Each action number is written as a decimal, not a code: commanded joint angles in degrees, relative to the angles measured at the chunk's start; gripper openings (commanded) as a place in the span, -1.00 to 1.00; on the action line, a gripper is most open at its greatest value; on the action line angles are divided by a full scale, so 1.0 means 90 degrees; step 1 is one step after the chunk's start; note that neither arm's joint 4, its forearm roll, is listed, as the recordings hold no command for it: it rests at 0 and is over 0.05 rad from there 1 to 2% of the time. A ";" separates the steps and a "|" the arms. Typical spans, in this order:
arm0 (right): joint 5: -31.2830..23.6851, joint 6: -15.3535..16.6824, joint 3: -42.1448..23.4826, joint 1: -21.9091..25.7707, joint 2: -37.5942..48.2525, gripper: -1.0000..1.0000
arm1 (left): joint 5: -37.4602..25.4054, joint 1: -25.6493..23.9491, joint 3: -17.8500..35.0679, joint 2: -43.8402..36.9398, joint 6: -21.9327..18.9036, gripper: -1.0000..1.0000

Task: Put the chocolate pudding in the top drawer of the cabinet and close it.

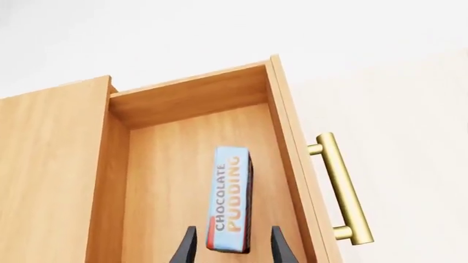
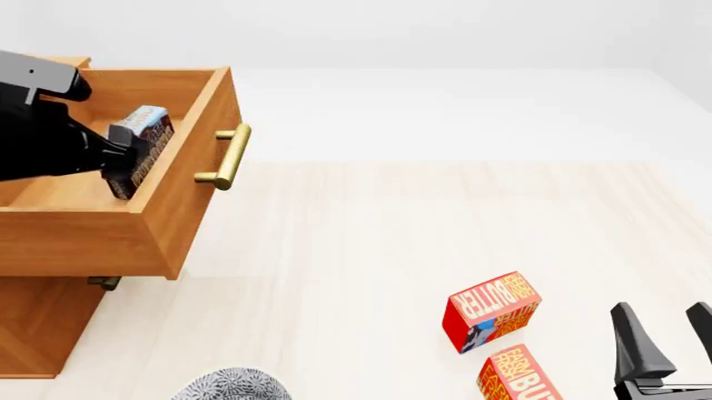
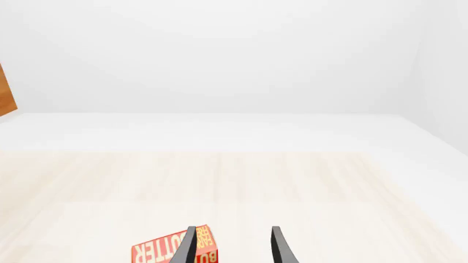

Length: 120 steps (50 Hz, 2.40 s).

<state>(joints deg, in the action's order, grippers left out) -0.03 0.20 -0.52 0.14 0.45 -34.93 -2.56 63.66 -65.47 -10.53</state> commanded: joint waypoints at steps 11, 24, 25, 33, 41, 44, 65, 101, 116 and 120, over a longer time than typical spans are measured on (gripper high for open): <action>0.0000 0.0001 0.0000 0.0000 -0.0002 1.00 | -0.0611 -0.0204 0.0431 0.0703 -0.0151 1.00; 0.0000 0.0000 0.0000 0.0000 0.0001 1.00 | -0.1010 -0.0563 0.0870 0.0959 -0.0140 1.00; 0.0000 0.0001 0.0000 0.0000 -0.0001 1.00 | -0.1048 -0.0643 0.0923 0.0970 -0.0126 1.00; 0.0000 0.0003 0.0000 0.0000 -0.0001 1.00 | -0.1159 -0.0861 0.1118 0.1005 -0.0073 1.00; -0.0010 0.0004 0.0008 0.0001 -0.0019 1.00 | -0.1217 -0.1099 0.1290 0.1095 -0.0135 1.00; -0.0010 0.0006 0.0006 0.0002 -0.0019 1.00 | -0.1254 -0.1228 0.1373 0.1085 -0.0080 1.00; -0.0011 -0.0001 0.0011 0.0000 -0.0022 1.00 | -0.1311 -0.1935 0.1379 0.1125 -0.0120 1.00; -0.0016 0.0002 0.0006 0.0000 -0.0022 1.00 | -0.0715 -0.3211 0.0632 0.0790 -0.0094 1.00; 0.0008 -0.0001 0.0008 -0.0001 0.0000 1.00 | -0.0480 -0.3644 0.0395 0.0615 -0.0171 1.00; 0.0020 0.0000 0.0016 -0.0001 0.0005 1.00 | -0.0458 -0.3748 0.0403 0.0543 -0.0154 1.00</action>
<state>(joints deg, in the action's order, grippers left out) -0.02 0.20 -0.45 0.14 0.39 -40.21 -33.83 68.29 -59.38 -11.68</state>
